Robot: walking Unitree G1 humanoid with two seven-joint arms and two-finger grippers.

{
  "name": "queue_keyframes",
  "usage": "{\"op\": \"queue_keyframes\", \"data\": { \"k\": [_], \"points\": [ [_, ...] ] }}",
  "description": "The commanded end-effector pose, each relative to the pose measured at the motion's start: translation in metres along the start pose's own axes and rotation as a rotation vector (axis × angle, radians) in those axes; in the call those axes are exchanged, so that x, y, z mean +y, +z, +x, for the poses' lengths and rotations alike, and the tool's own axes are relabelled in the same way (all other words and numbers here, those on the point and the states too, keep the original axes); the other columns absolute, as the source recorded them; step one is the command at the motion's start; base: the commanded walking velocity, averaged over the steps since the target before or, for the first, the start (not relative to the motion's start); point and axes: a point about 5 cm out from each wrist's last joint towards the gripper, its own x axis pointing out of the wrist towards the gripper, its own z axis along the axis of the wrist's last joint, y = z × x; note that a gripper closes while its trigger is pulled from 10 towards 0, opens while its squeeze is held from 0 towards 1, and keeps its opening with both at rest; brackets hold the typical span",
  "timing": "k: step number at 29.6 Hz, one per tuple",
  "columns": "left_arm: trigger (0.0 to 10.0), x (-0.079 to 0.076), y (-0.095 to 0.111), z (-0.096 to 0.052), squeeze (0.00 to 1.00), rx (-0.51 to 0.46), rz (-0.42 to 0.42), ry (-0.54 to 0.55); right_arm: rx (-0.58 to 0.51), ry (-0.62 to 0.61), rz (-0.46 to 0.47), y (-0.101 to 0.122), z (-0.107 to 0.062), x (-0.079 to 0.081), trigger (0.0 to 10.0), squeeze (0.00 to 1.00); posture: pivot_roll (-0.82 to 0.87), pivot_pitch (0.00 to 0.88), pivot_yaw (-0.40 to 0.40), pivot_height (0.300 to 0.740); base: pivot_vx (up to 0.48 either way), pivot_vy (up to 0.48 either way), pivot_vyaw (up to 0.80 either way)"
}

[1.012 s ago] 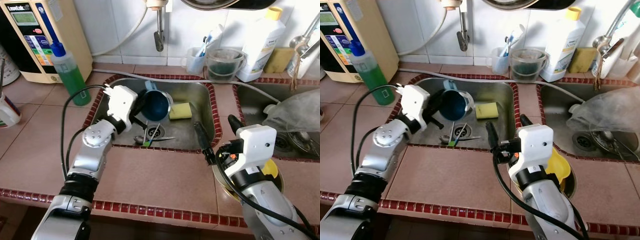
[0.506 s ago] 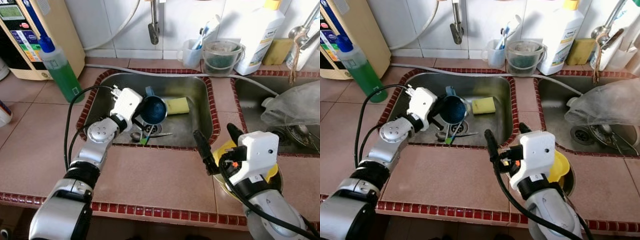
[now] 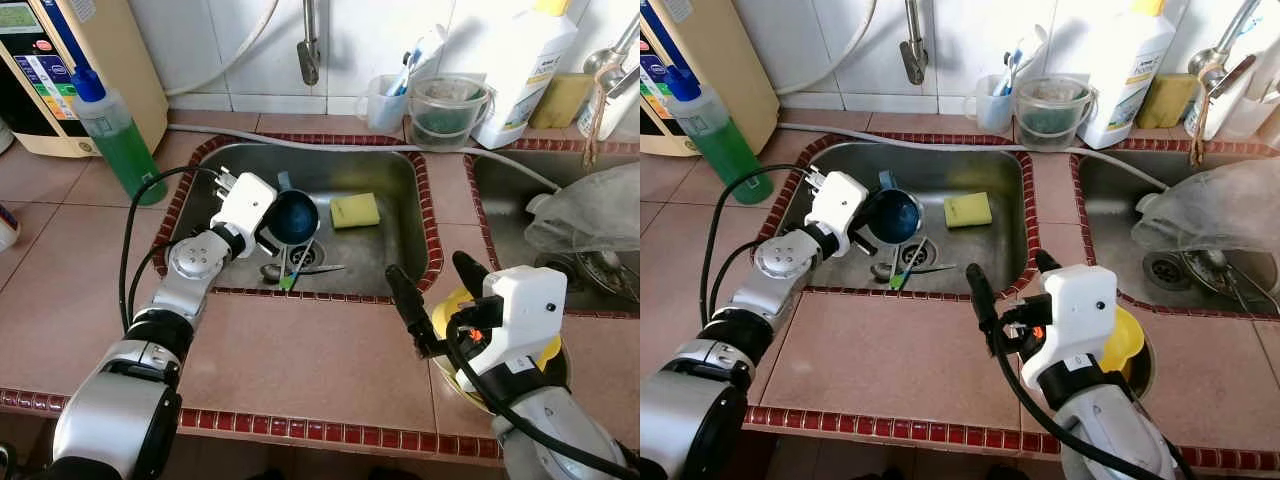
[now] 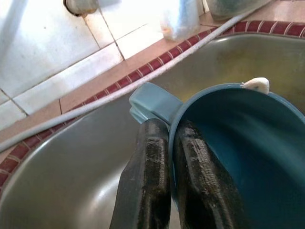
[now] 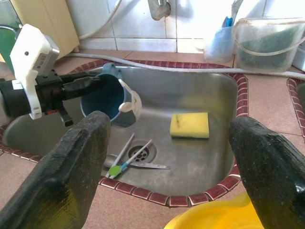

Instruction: Kitchen organization

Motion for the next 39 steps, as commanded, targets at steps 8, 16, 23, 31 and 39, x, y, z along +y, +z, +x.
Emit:
{"op": "queue_keyframes", "data": {
  "k": [8,16,23,31,39],
  "points": [
    [10.0,0.0061,0.0035,0.0007,0.00,-0.010,0.014,-0.015,-0.004,0.020,0.013,0.0043,-0.0036,0.0024,10.0,0.00,-0.28,0.167,0.054,0.740,0.000,0.000,0.00],
    [10.0,0.0068,0.0040,0.0002,1.00,-0.022,-0.019,-0.038,-0.007,0.025,0.018,0.0054,-0.0021,0.0017,10.0,0.00,-0.27,0.164,0.051,0.740,0.000,0.000,0.00],
    [10.0,0.0080,0.0048,0.0004,1.00,-0.023,-0.013,-0.037,-0.008,0.027,0.015,0.0059,-0.0012,0.0014,10.0,0.00,-0.27,0.164,0.053,0.740,0.000,0.000,0.00],
    [10.0,0.0088,0.0055,0.0003,1.00,-0.028,-0.016,-0.041,-0.013,0.024,0.014,0.0069,-0.0001,0.0001,10.0,0.00,-0.27,0.164,0.052,0.740,0.000,0.000,0.00],
    [10.0,0.0115,0.0090,0.0008,1.00,-0.044,-0.018,-0.033,-0.023,0.021,0.015,0.0077,0.0022,-0.0008,10.0,0.00,-0.27,0.166,0.055,0.740,0.000,0.000,0.00]
  ]
}}
